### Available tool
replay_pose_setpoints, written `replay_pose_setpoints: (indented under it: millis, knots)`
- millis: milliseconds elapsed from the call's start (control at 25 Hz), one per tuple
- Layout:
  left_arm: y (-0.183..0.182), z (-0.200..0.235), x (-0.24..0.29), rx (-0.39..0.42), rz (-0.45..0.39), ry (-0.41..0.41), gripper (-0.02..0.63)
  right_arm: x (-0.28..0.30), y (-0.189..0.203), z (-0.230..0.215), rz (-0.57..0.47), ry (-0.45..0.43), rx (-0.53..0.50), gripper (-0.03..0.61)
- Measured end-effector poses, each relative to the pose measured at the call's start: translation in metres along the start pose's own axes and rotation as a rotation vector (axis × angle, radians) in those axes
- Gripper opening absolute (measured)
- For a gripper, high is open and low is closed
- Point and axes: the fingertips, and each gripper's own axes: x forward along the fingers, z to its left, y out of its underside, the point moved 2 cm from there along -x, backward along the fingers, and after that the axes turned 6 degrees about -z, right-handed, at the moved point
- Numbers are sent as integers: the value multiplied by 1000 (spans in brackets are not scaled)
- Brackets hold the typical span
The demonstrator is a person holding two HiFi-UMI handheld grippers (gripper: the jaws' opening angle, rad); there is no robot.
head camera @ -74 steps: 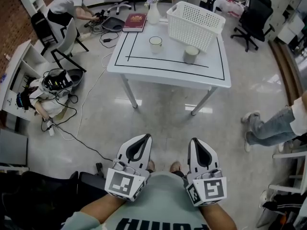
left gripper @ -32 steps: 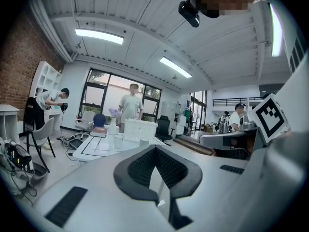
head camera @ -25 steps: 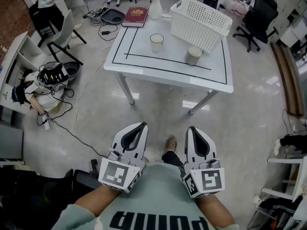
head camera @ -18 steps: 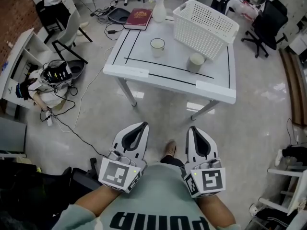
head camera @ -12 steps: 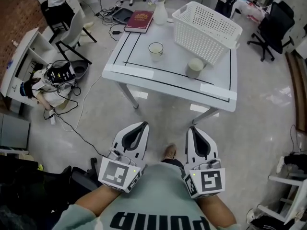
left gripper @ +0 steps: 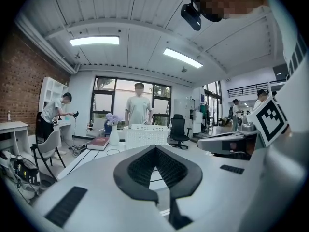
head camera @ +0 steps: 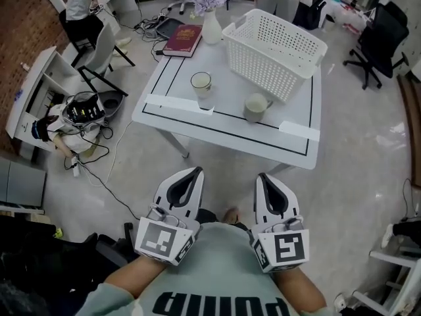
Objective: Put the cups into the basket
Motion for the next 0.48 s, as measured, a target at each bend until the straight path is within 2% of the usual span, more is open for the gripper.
replay_pose_setpoints:
  millis: [480]
  knots:
    - [4,16,58,10,18,48,3,40,6,-30,41,44,10,12]
